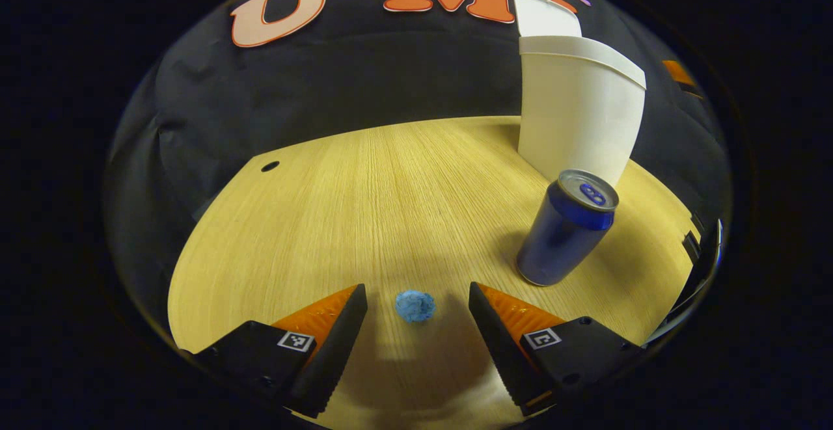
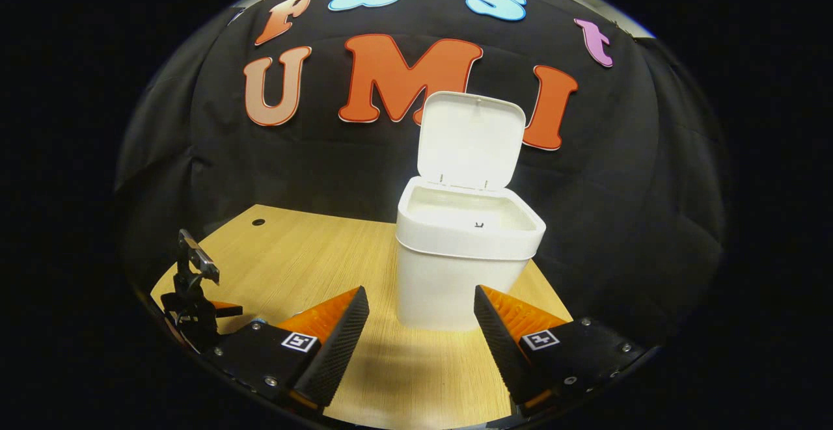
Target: Press the lid of the desktop garbage bin to open it, pick up the crumpled paper on the desktop and throw it into the bin, then pick up the pop can on the desktop and drop it into the bin, and finally close the garbage bin lid.
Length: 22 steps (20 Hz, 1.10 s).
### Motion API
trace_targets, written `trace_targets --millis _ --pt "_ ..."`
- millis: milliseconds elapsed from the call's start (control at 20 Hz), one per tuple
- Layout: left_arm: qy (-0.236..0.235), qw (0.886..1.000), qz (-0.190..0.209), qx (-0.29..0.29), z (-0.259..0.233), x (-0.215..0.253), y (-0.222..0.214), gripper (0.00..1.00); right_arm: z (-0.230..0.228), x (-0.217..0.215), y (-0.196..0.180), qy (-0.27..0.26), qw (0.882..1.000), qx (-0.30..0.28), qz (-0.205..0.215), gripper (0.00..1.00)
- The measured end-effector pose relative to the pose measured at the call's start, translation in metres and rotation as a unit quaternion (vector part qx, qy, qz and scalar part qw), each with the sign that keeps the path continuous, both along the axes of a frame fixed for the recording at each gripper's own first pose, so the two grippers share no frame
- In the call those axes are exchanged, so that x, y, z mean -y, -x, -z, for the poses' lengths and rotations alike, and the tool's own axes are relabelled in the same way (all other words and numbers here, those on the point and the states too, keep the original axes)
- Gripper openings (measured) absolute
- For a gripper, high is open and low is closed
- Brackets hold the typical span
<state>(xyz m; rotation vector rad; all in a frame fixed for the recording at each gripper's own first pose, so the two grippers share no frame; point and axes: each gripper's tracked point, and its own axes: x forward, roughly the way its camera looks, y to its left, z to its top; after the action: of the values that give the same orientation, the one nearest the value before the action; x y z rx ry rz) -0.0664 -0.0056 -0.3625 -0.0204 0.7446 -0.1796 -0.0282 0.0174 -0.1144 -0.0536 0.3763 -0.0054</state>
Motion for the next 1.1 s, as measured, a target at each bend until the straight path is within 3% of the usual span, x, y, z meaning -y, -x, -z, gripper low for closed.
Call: trace_targets --millis 150,450,500,550,650,850,1100 --pt "0.011 1.000 -0.002 -0.010 0.011 -0.004 0.000 0.98 0.003 -0.009 0.006 0.000 1.000 -0.007 0.001 0.99" --pt "0.023 1.000 0.005 -0.015 0.020 -0.006 -0.007 0.51 0.014 -0.025 0.015 -0.006 1.000 -0.030 0.002 0.99" --pt "0.028 0.999 0.009 -0.017 0.021 -0.005 -0.007 0.39 0.015 -0.029 0.014 -0.007 0.999 -0.032 0.001 0.99" --pt "0.029 0.999 0.014 -0.015 0.022 -0.004 -0.007 0.39 0.016 -0.033 0.014 -0.008 0.999 -0.033 -0.002 0.99" --pt "0.029 0.999 0.018 -0.015 0.022 -0.007 -0.007 0.20 0.019 -0.042 0.013 -0.011 0.999 -0.037 -0.008 0.99" --pt "0.038 0.999 0.019 -0.006 0.009 -0.011 -0.012 0.20 0.032 -0.061 0.012 -0.016 0.998 -0.047 -0.036 0.99" --pt "0.031 0.999 -0.008 0.011 -0.015 -0.025 -0.018 0.20 0.053 -0.085 0.011 -0.009 0.992 -0.067 -0.107 0.99"
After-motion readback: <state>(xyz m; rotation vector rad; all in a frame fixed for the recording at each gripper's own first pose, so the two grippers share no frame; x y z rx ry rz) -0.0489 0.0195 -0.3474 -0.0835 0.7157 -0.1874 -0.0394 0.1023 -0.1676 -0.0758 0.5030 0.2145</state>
